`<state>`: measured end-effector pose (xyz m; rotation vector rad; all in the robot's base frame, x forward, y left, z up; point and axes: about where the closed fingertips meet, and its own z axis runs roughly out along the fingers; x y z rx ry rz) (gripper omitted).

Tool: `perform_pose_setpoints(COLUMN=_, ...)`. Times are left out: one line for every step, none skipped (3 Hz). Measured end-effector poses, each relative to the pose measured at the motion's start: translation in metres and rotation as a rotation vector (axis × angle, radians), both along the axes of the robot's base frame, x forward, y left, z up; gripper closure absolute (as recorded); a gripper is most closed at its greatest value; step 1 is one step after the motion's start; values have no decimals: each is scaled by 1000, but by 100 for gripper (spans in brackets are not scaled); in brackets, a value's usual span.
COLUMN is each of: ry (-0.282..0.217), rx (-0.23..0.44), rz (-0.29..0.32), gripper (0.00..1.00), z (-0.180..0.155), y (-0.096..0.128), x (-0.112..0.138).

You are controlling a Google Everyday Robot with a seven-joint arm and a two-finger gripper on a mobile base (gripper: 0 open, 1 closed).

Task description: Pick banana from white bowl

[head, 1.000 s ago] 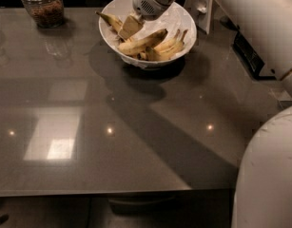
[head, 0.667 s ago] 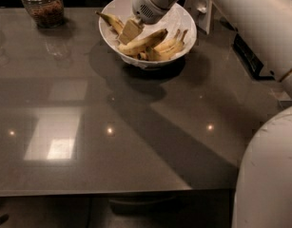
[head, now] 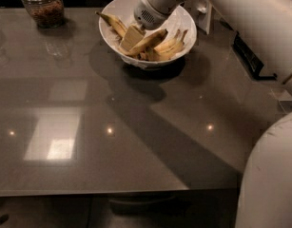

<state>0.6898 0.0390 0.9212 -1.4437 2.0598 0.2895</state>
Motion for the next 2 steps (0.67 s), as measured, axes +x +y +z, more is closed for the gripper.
perform_pose_setpoints(ry=11, rx=-44, rz=-3, gripper=48, z=-4, y=-5, x=-2)
perform_pose_setpoints(ry=22, rx=-105, rz=-1, gripper=50, z=-9, y=-10, x=-2)
